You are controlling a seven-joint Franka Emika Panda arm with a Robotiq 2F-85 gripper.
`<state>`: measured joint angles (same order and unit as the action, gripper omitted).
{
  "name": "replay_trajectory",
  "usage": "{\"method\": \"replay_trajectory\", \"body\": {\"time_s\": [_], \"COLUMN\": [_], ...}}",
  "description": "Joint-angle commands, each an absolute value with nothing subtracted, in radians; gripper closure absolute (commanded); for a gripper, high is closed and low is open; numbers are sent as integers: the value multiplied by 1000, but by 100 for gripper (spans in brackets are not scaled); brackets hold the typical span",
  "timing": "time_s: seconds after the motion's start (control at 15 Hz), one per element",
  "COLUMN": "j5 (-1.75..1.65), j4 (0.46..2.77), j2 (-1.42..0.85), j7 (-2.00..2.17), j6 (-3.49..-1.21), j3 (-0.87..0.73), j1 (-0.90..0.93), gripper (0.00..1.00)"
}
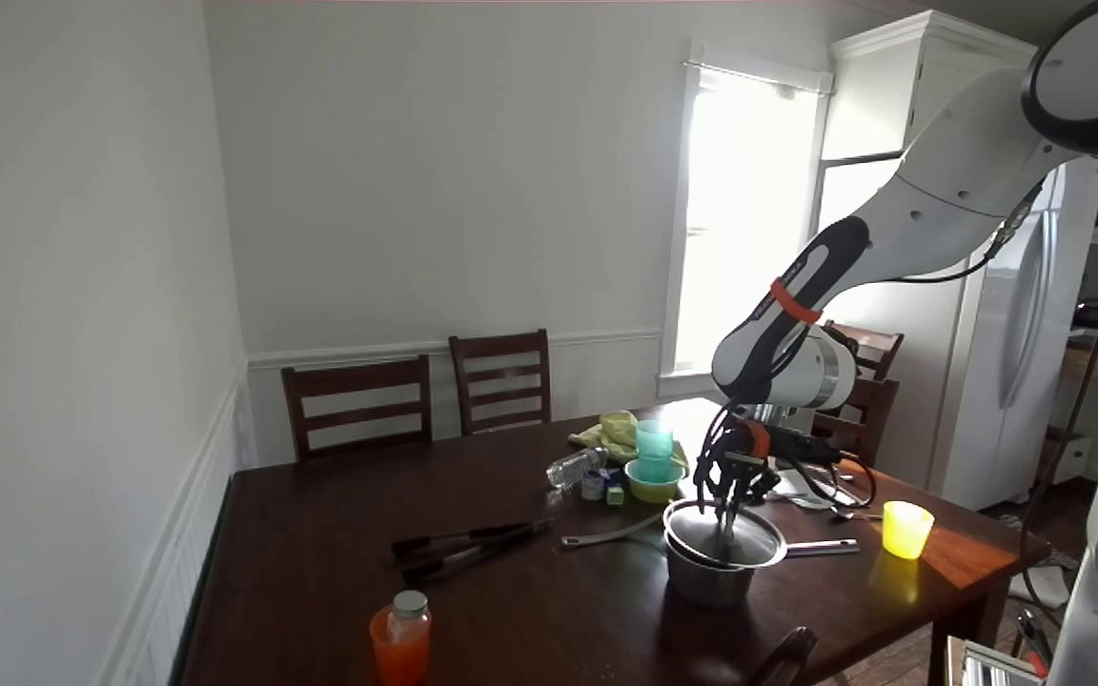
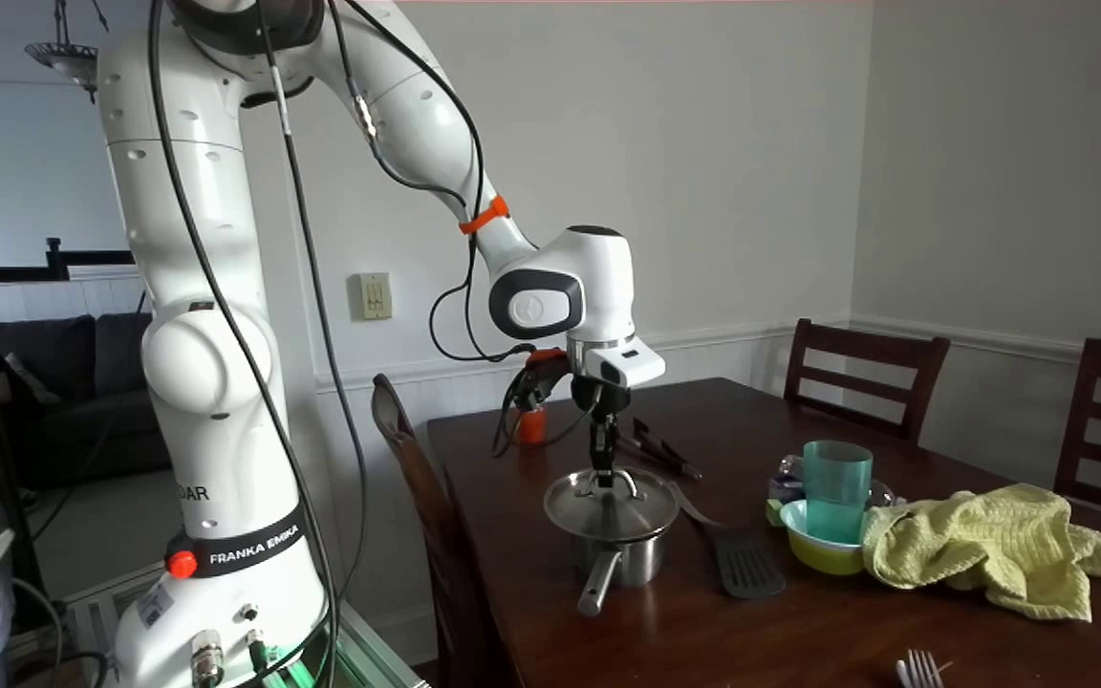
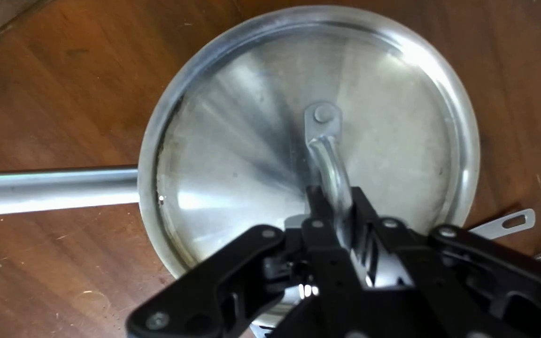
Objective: Put the silver lid on the silver pot
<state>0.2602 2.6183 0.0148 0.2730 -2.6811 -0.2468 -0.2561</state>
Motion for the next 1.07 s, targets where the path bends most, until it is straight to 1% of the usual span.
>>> {"method": "replay_trajectory", "body": {"time_s": [0.0,1.0], "j5": [326,492], "j4": [2648,2590], "j2": [37,-75], "j7": [240,36], "j6": [-2720,-2765], "j3": [-240,-235], "j1": [-243,-246], "gripper": [96,96]}}
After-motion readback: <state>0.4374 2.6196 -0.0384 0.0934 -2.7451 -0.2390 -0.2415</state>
